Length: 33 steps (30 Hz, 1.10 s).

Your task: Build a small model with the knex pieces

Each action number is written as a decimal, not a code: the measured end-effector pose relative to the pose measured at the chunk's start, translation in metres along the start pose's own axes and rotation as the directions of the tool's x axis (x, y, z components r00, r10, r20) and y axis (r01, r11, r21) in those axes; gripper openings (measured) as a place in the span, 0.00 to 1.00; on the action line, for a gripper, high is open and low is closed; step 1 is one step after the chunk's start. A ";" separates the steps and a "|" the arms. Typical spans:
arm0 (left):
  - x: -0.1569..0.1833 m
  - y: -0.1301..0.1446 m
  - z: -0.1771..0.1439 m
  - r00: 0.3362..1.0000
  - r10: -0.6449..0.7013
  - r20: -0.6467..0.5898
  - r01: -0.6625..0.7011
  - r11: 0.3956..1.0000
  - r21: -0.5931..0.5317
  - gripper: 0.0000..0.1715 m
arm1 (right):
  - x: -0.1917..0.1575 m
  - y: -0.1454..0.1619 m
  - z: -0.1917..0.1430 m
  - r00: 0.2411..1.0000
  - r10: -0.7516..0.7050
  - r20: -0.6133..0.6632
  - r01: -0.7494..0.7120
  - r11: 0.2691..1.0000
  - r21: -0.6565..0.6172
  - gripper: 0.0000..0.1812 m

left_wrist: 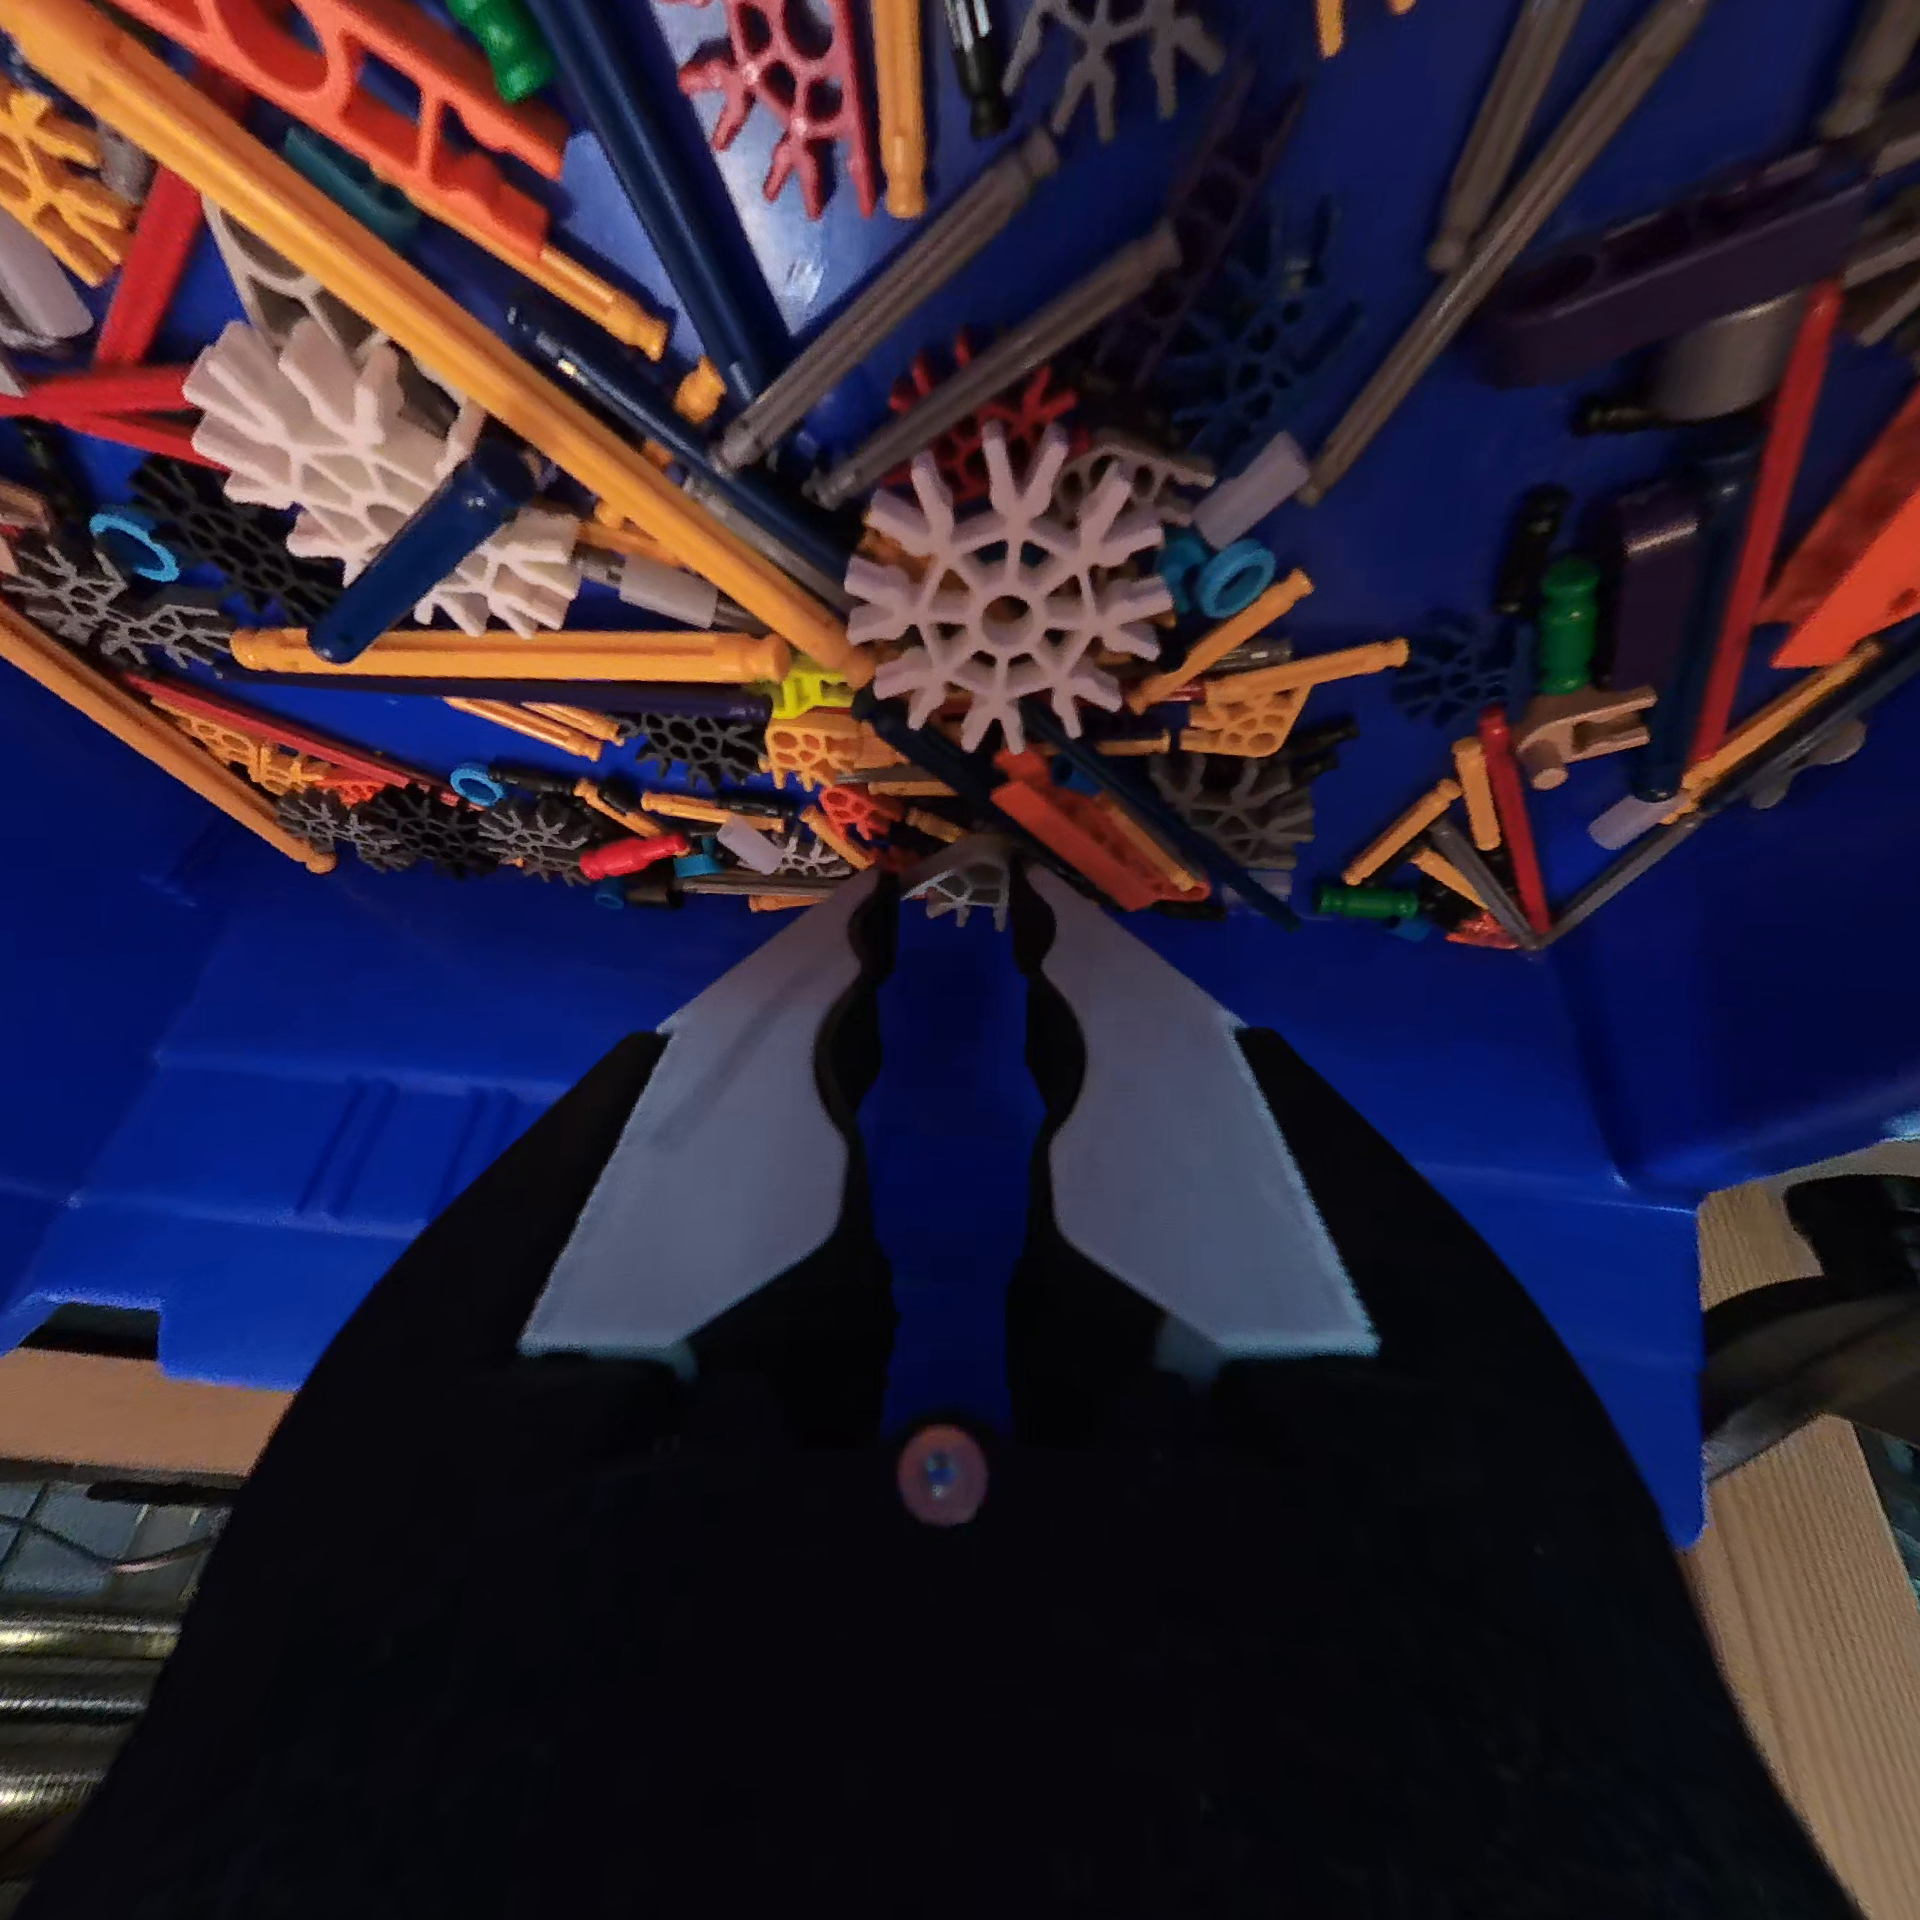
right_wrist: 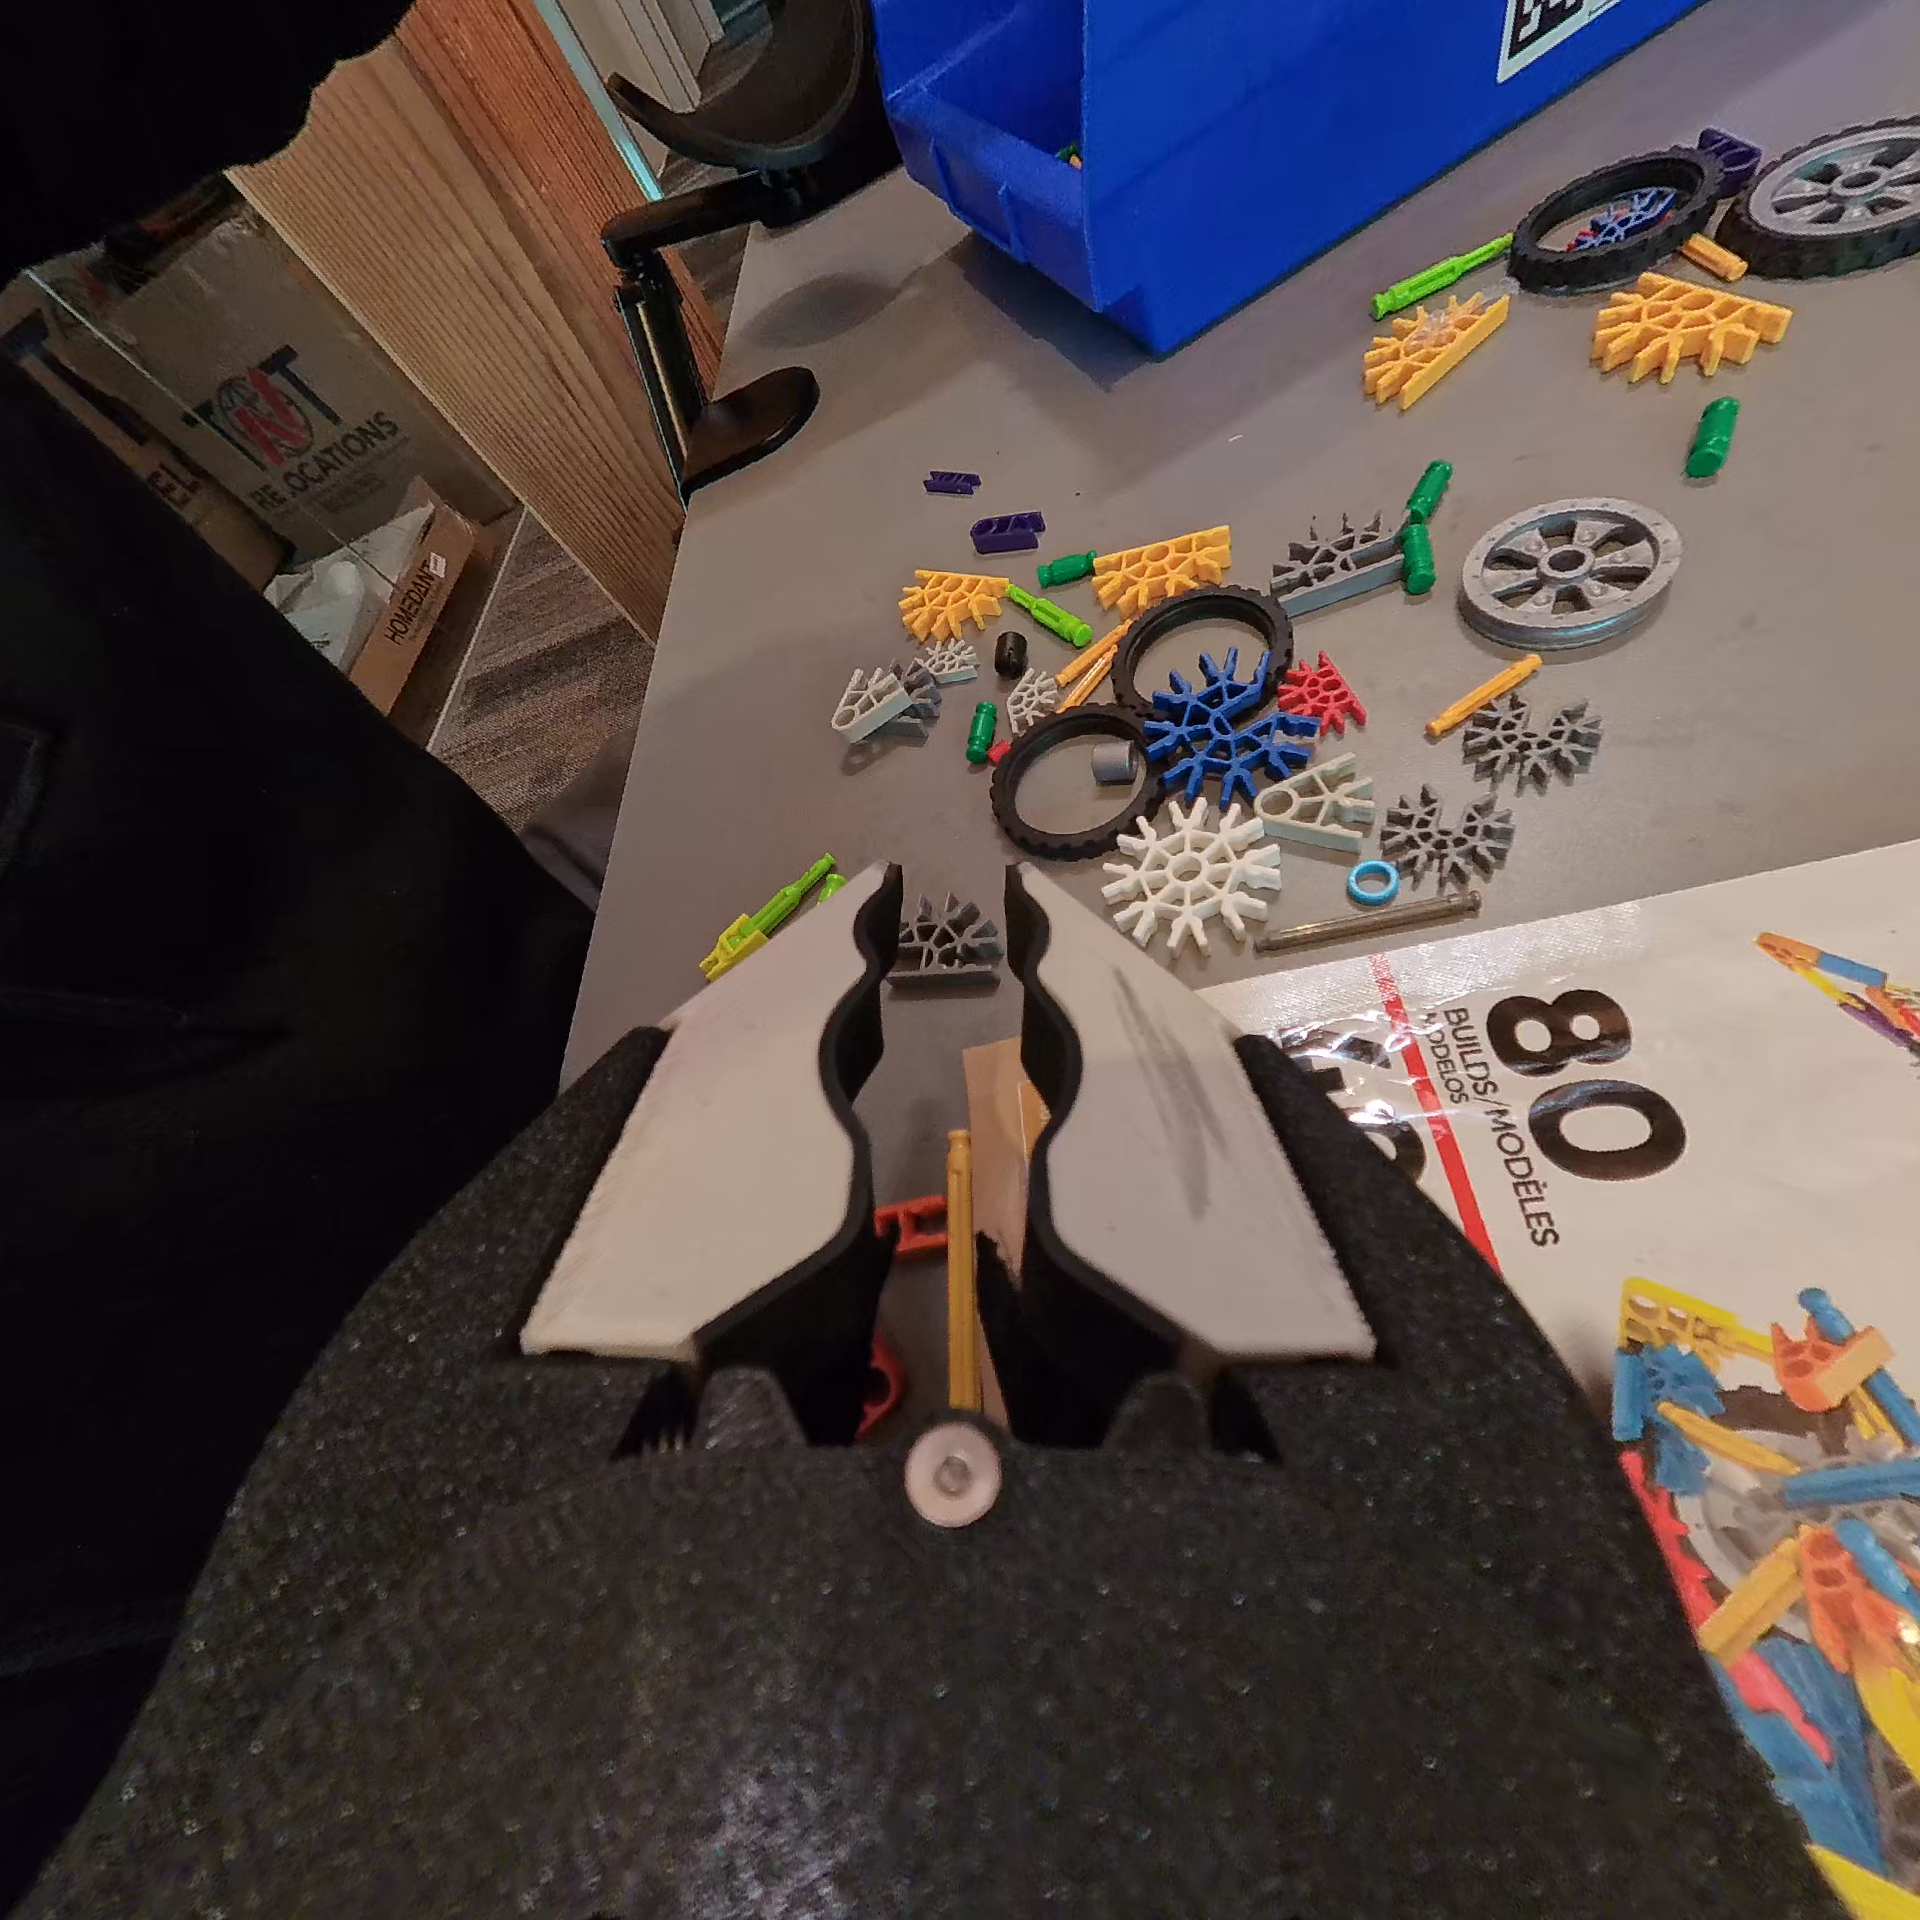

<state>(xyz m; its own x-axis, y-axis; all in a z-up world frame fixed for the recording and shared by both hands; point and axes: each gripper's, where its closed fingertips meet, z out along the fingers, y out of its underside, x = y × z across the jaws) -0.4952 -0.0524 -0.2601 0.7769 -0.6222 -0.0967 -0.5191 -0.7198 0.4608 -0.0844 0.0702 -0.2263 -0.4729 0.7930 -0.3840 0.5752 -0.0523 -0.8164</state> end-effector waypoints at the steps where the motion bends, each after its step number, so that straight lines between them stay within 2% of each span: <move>1: 0.000 0.000 -0.001 1.000 0.001 0.004 -0.001 1.000 0.009 0.11 | 0.000 0.000 0.000 1.000 0.000 0.000 0.000 1.000 0.000 0.10; 7: -0.002 0.005 -0.026 0.996 -0.051 0.070 0.045 0.996 0.076 0.11 | 0.000 0.000 0.000 1.000 0.000 0.001 0.000 1.000 -0.001 0.10; 11: 0.020 -0.009 -0.077 0.992 -0.056 0.117 0.030 0.977 0.212 0.11 | 0.000 0.000 0.000 1.000 0.003 0.002 -0.003 1.000 -0.001 0.10; 14: 0.065 -0.042 -0.121 0.992 0.015 0.127 -0.059 0.935 0.349 0.11 | 0.000 0.001 0.000 1.000 0.001 0.001 -0.001 1.000 -0.004 0.10; 17: 0.116 -0.084 -0.151 0.974 0.134 0.182 -0.201 0.881 0.428 0.11 | 0.000 0.001 0.001 1.000 -0.002 -0.002 0.002 1.000 -0.007 0.10; 20: 0.176 -0.139 -0.161 0.939 0.284 0.194 -0.344 0.785 0.515 0.11 | 0.000 0.002 0.001 1.000 -0.008 -0.005 0.008 1.000 -0.013 0.10; 22: 0.202 -0.170 -0.160 0.908 0.349 0.231 -0.418 0.733 0.536 0.11 | 0.000 0.002 0.001 1.000 -0.008 -0.007 0.008 1.000 -0.011 0.10; 27: 0.231 -0.220 -0.162 0.891 0.373 0.257 -0.448 0.642 0.622 0.11 | -0.001 0.002 0.001 1.000 -0.011 -0.008 0.011 1.000 -0.016 0.10; 31: 0.234 -0.233 -0.157 0.902 0.354 0.248 -0.426 0.632 0.647 0.12 | -0.001 0.003 0.002 1.000 -0.017 -0.011 0.016 1.000 -0.022 0.10; 33: 0.233 -0.235 -0.157 0.916 0.329 0.232 -0.396 0.632 0.666 0.16 | -0.001 0.004 0.002 1.000 -0.020 -0.011 0.020 0.999 -0.025 0.10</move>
<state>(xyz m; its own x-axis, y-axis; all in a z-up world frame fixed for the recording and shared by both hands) -0.1361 0.0198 -0.2521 0.4579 -0.8776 -0.1417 -0.8729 -0.4138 -0.2585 -0.0826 0.0677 -0.2298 -0.4769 0.8006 -0.3629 0.5825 -0.0213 -0.8126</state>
